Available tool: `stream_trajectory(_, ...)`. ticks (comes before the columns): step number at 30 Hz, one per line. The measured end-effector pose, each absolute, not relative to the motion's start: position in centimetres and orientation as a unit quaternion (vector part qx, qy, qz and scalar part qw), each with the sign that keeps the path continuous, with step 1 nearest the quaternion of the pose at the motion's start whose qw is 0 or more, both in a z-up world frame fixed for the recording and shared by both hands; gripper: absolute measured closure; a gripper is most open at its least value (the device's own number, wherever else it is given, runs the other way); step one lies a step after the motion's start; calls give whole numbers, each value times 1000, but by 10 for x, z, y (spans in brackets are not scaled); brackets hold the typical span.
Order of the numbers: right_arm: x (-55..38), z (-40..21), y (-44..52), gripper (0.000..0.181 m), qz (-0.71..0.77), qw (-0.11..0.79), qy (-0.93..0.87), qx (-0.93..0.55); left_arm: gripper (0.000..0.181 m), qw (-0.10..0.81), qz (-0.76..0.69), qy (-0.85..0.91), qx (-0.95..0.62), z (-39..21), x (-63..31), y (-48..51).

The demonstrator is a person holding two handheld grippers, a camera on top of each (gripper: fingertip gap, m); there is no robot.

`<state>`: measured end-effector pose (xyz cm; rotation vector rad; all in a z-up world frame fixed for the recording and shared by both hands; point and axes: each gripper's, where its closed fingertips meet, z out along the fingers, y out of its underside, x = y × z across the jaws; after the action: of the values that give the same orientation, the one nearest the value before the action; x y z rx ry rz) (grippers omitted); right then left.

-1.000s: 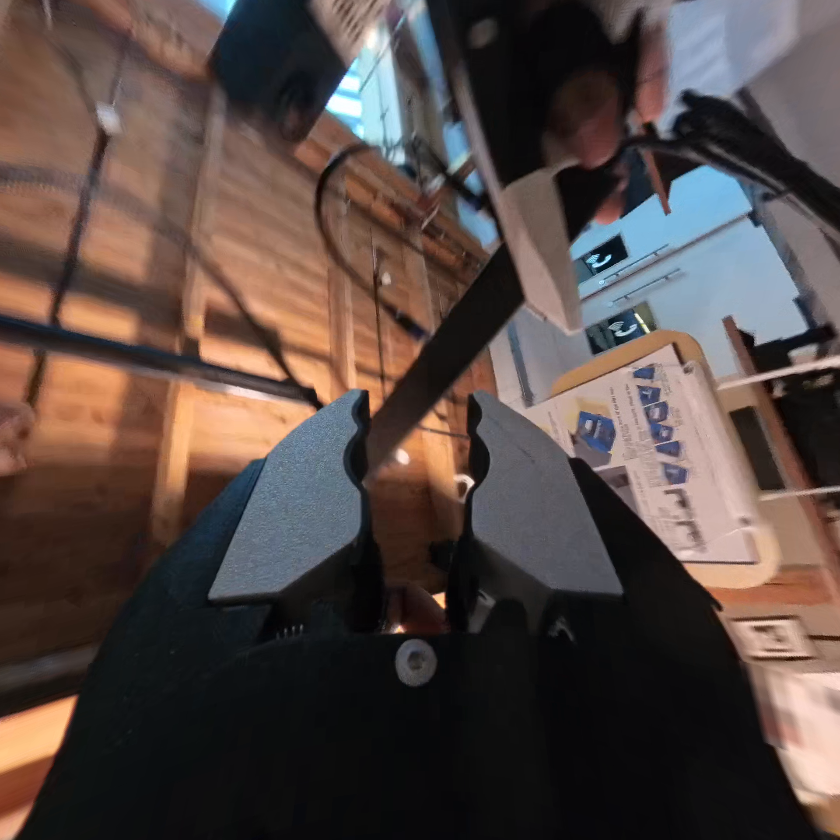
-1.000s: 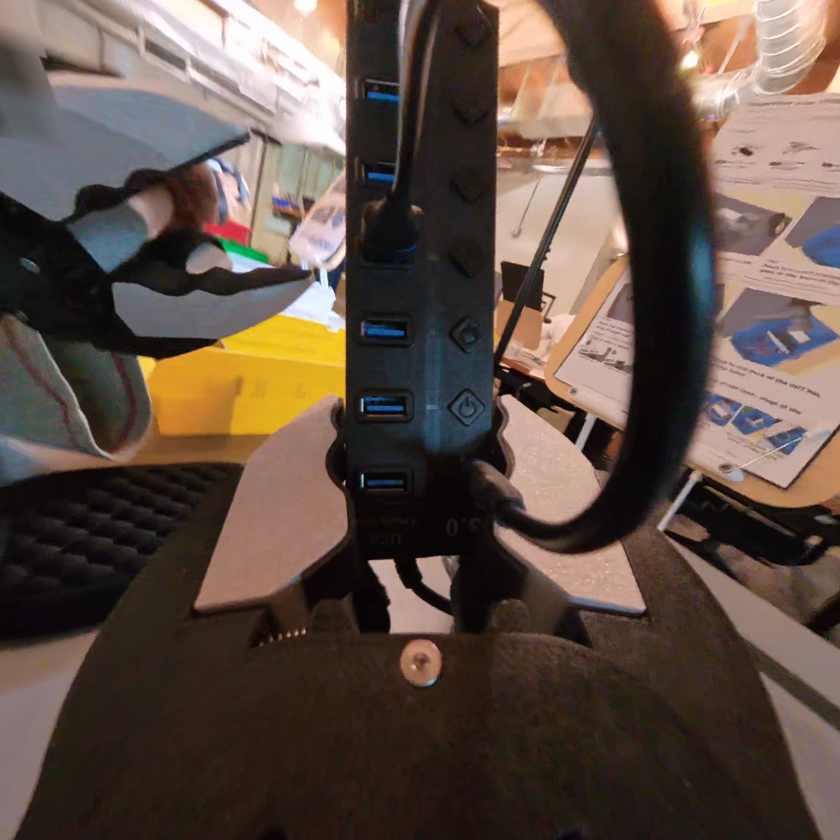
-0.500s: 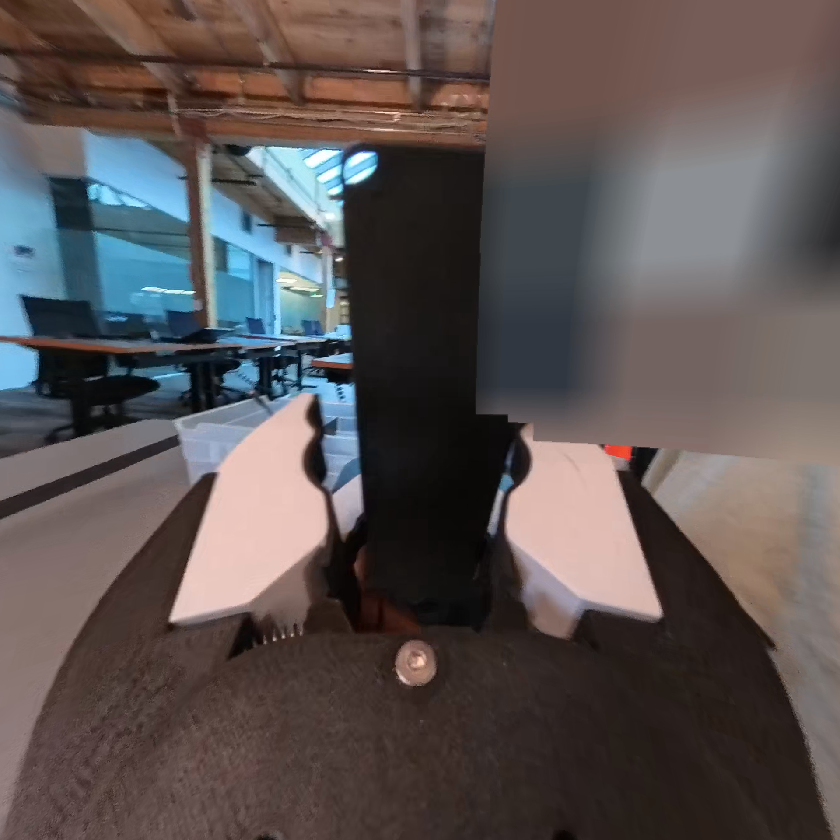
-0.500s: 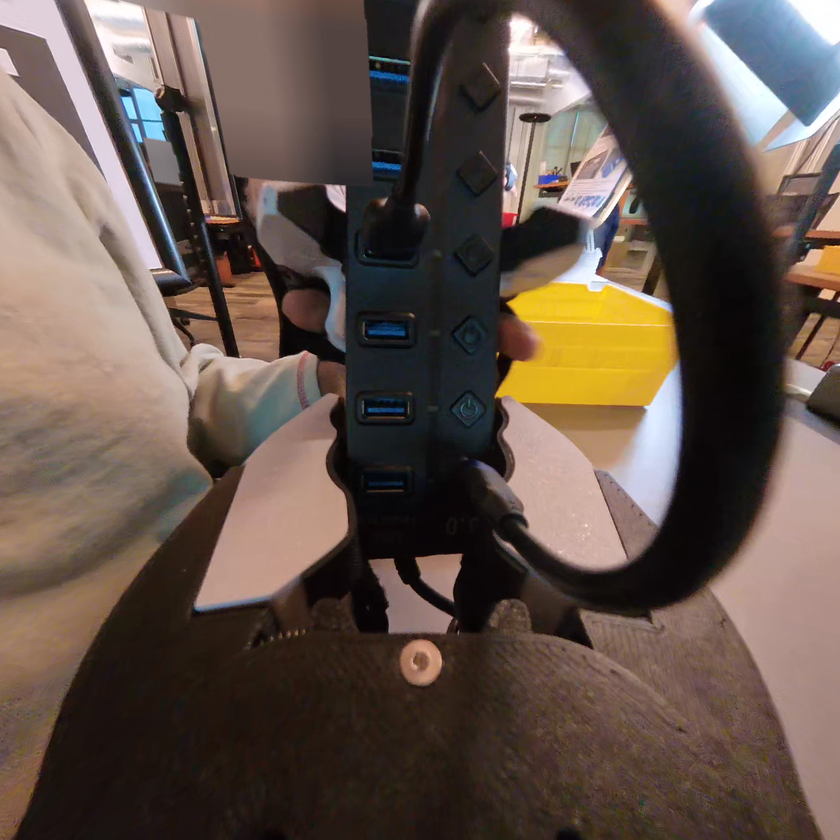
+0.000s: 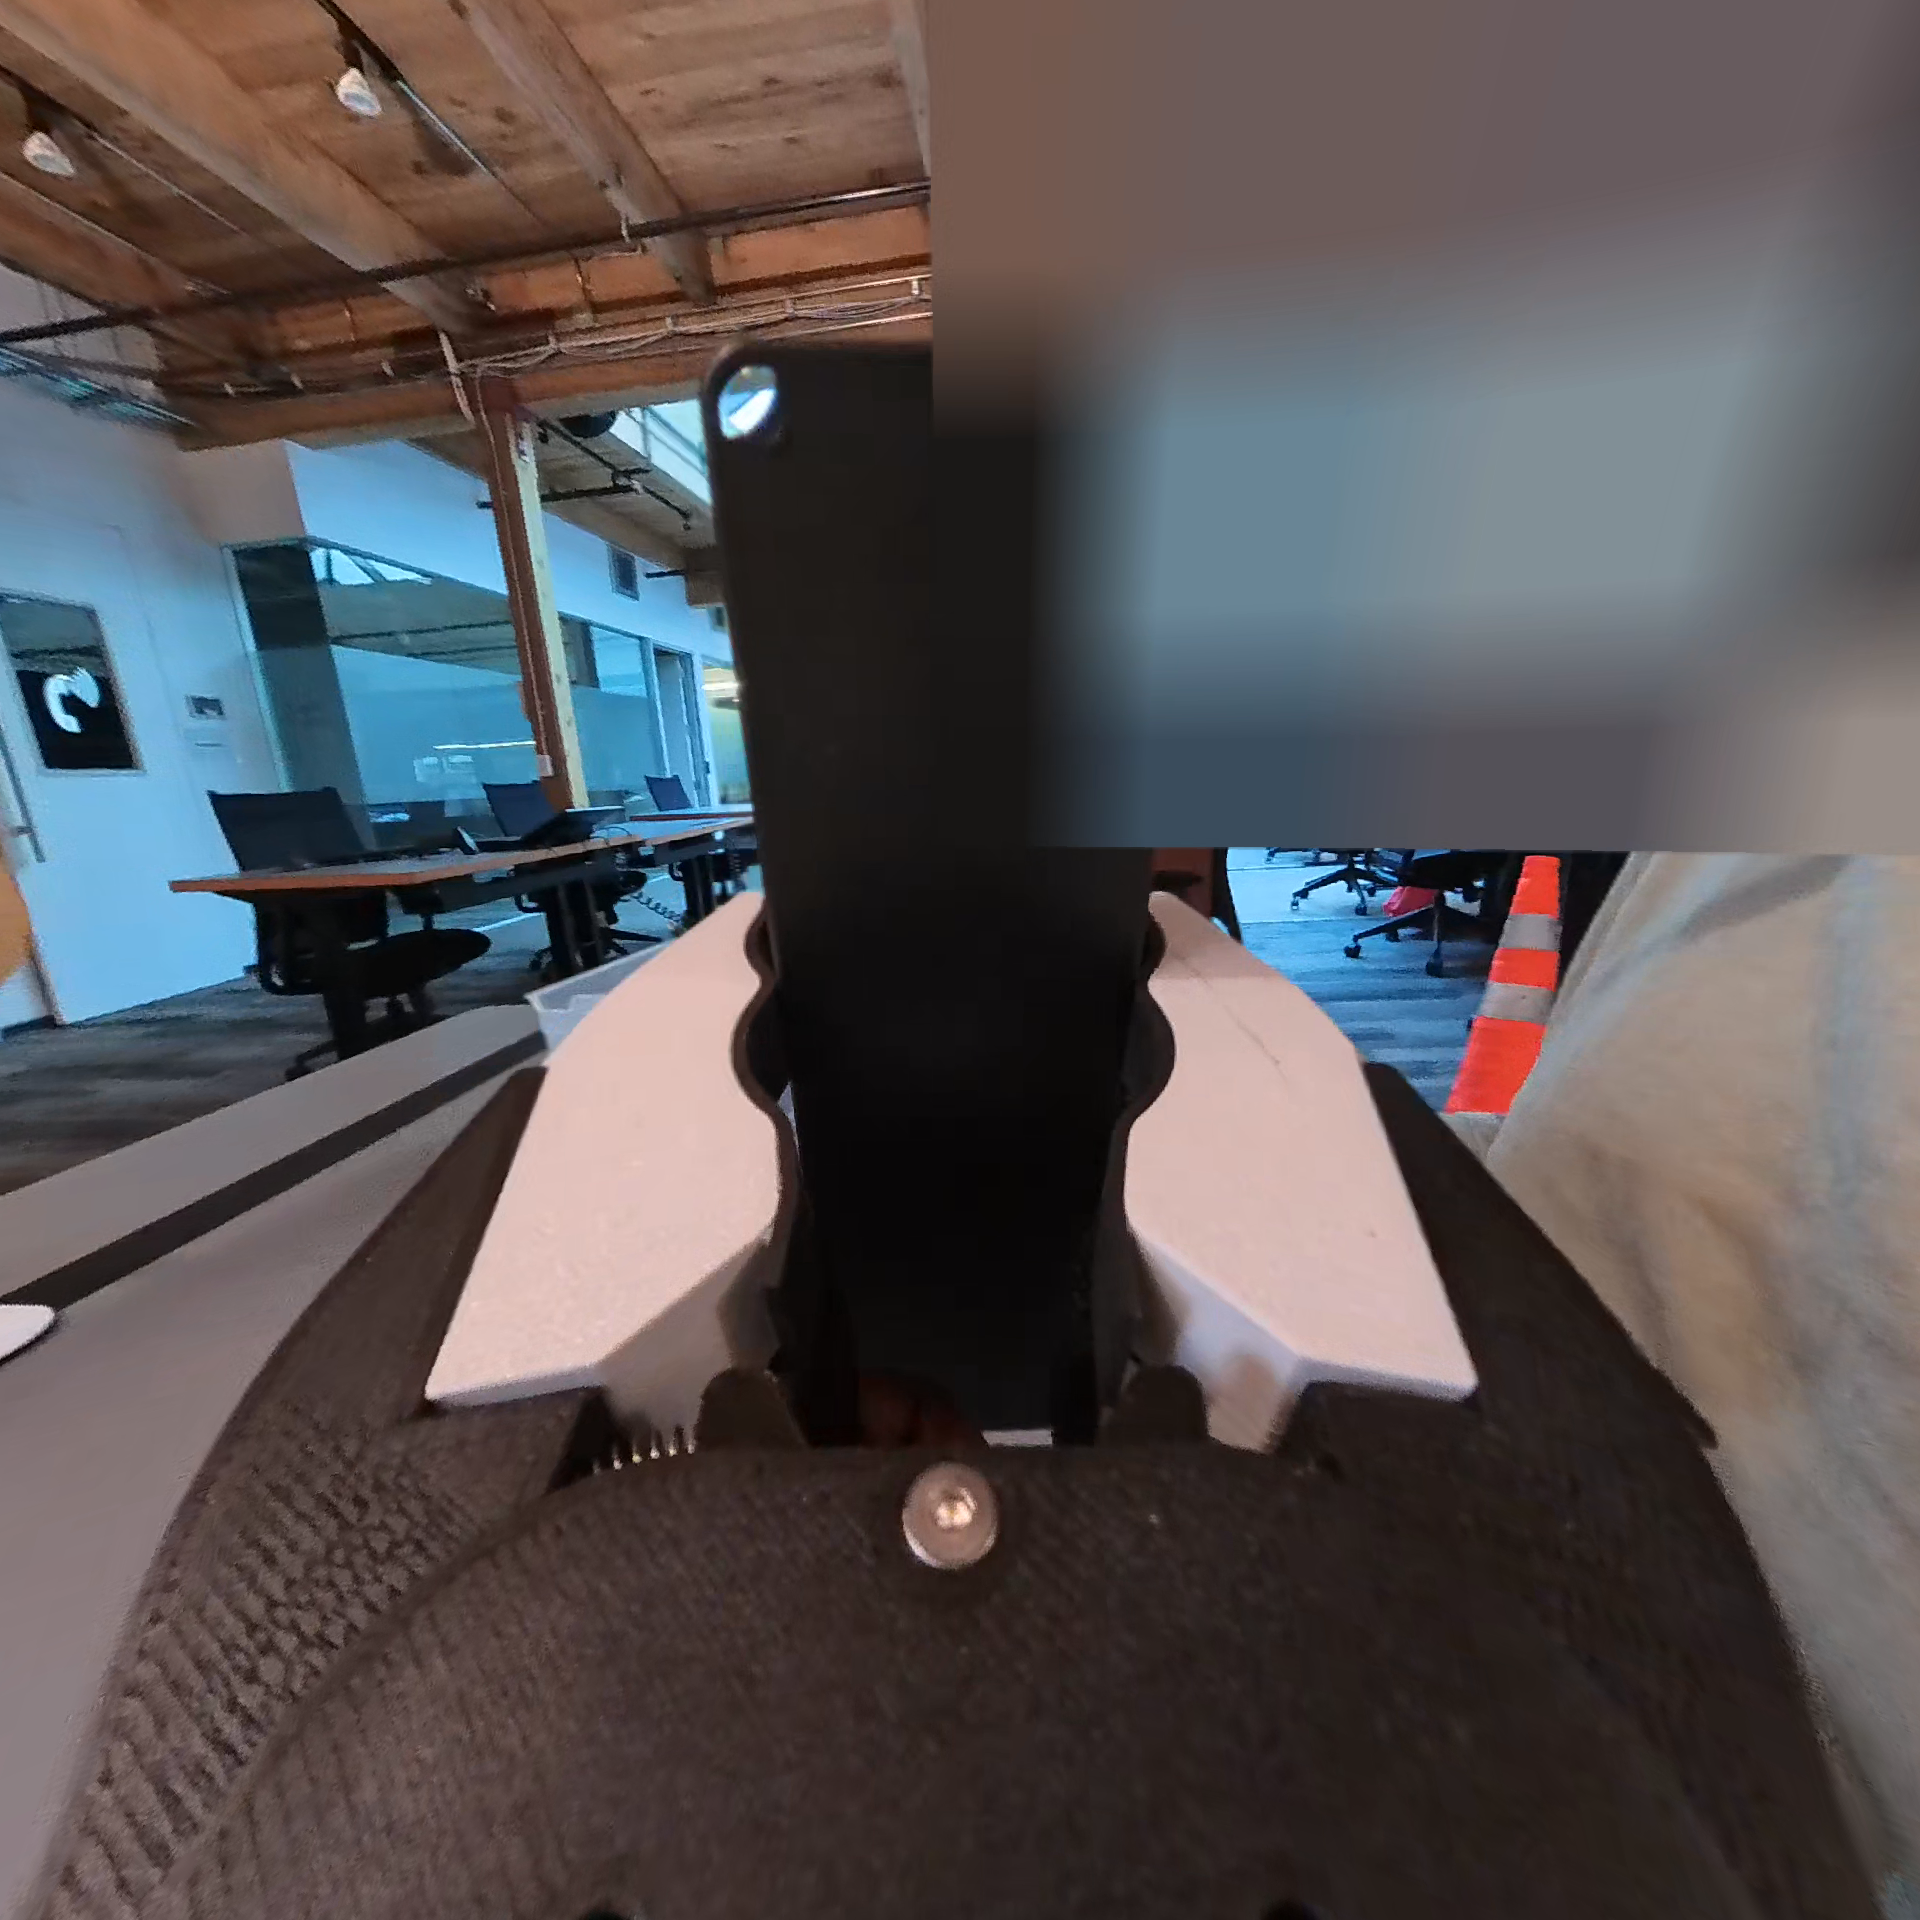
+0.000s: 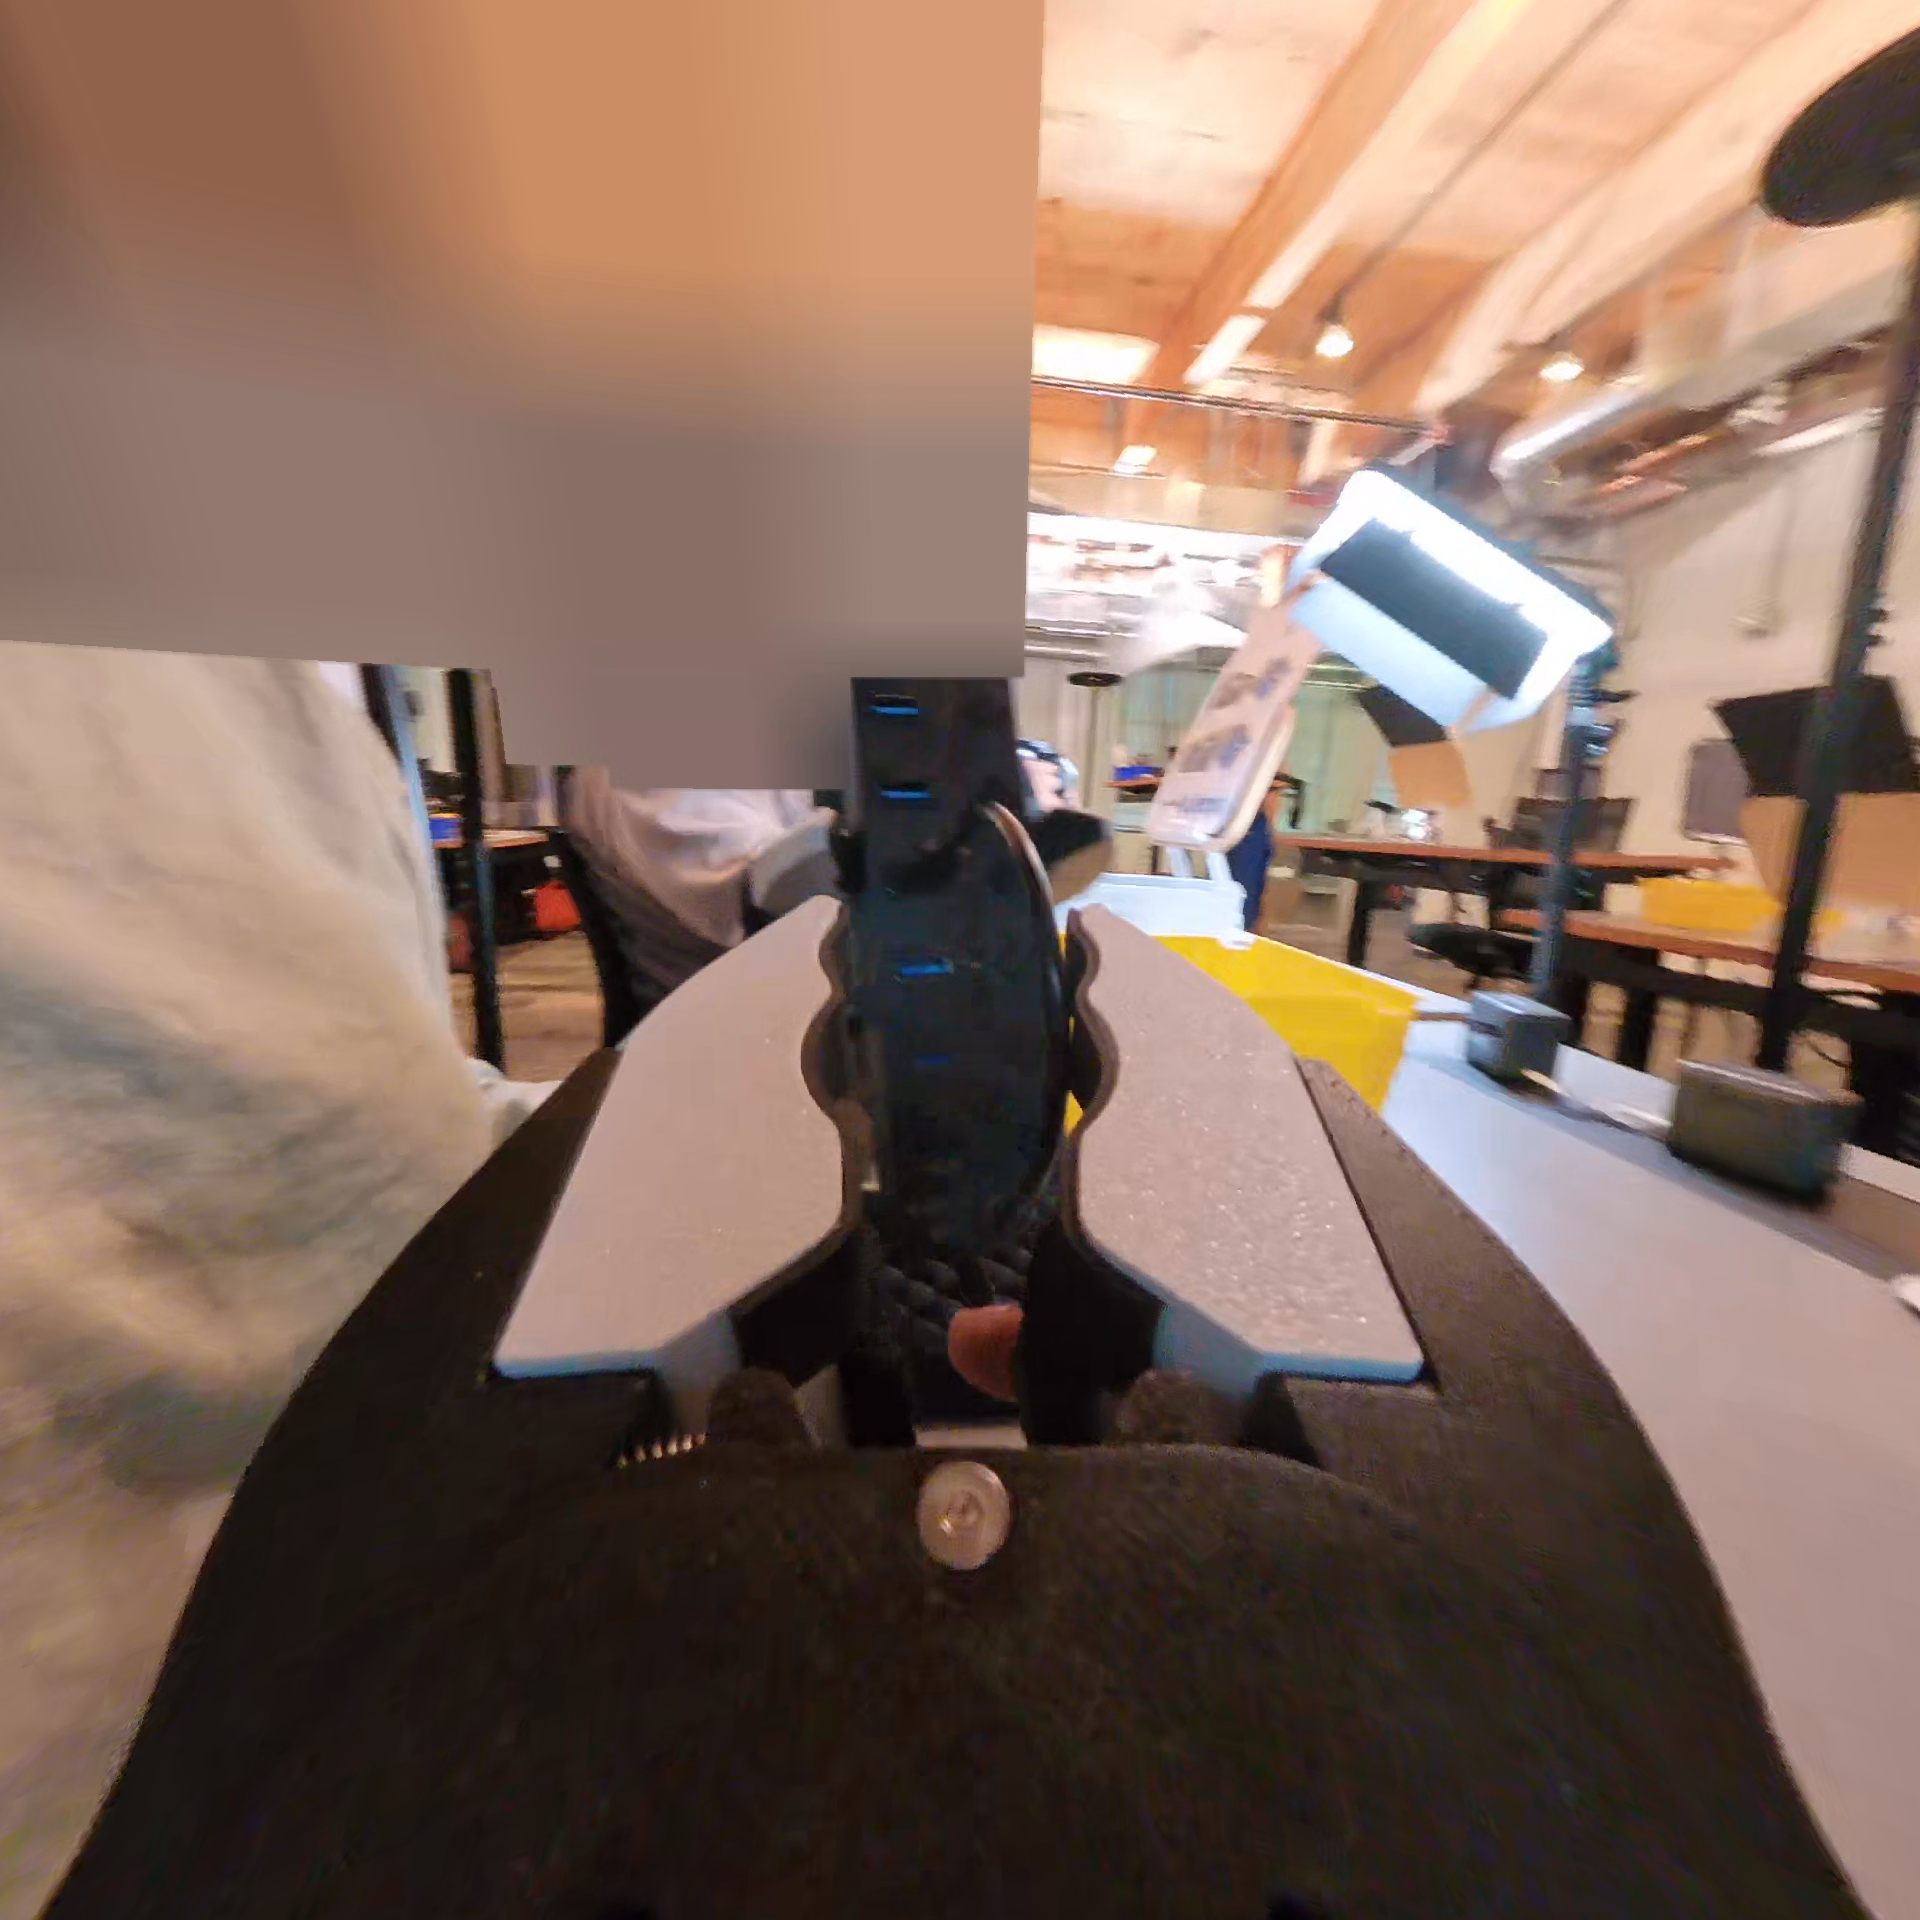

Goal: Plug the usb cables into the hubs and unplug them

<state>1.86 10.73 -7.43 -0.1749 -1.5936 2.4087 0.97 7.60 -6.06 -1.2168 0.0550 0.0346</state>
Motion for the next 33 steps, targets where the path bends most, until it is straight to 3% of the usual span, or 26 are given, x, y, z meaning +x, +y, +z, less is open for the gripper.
stream_trajectory(5, 26, -75, 78, 153, 838, 41, -540, -59, 118, 827, -12, 23, -562, -65, 18, 85)
stream_trajectory(15, 31, -84, 66, 166, 795, 57, -603, -18, 119, 794, -35, 43, -605, -80, 26, 91)
stream_trajectory(23, 28, -80, 59, 160, 741, 175, -648, -2, 119, 806, -4, 45, -590, -74, 21, 82)
stream_trajectory(27, 38, -89, 59, 173, 732, 83, -676, 24, 119, 772, -15, 100, -628, -87, 34, 82)
stream_trajectory(28, 37, -88, 60, 168, 735, 76, -674, 24, 119, 768, -12, 100, -632, -87, 33, 83)
stream_trajectory(33, 19, -49, 110, 166, 775, 216, -593, -31, 119, 847, 46, -18, -529, -57, -16, 33)
